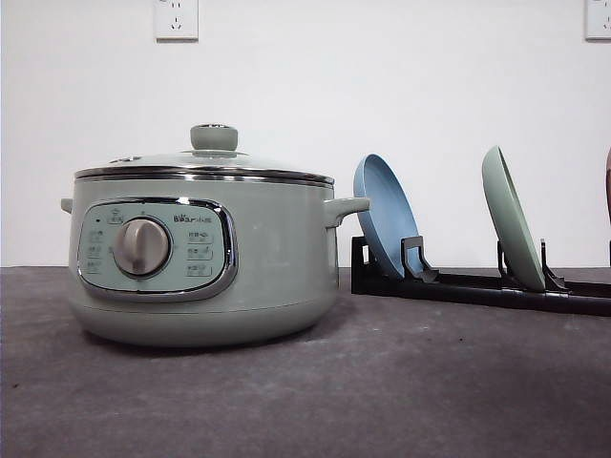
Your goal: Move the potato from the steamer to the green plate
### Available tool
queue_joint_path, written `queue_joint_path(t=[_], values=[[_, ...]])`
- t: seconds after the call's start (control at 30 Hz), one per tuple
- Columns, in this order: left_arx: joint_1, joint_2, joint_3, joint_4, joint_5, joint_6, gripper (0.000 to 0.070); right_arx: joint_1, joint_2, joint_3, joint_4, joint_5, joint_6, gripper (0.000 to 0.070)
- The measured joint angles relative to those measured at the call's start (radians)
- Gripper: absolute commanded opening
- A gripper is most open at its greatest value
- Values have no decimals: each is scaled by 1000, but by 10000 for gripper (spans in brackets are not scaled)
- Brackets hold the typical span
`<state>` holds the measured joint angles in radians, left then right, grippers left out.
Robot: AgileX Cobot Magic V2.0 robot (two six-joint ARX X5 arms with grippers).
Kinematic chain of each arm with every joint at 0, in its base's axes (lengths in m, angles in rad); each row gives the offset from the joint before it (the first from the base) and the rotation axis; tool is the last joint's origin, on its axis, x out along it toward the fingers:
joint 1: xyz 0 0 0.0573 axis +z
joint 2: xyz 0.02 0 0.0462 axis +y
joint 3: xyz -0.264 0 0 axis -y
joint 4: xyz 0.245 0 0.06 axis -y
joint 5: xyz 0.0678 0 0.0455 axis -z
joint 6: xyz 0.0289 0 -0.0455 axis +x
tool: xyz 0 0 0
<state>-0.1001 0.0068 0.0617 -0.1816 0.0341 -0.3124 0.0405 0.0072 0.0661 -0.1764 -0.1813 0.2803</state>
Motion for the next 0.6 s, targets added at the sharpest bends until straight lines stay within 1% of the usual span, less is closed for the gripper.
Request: queue_joint_path(t=[0.13, 0.27, 0.37, 0.43, 0.53, 0.6], values=[[-10, 23, 68, 33, 2, -49, 0, 7, 19, 102, -3, 1, 55, 2], [-10, 92, 155, 28, 2, -70, 0, 7, 82, 238, -92, -2, 84, 2], [-10, 165, 241, 6, 7, -72, 0, 7, 142, 347, -158, -8, 84, 2], [-10, 215, 305, -8, 11, -71, 0, 7, 181, 415, -184, -37, 82, 2], [-10, 298, 415, -48, 25, -60, 0, 7, 248, 516, -239, -84, 59, 3], [-10, 357, 491, -87, 54, -42, 0, 7, 293, 578, -286, -99, 40, 2]])
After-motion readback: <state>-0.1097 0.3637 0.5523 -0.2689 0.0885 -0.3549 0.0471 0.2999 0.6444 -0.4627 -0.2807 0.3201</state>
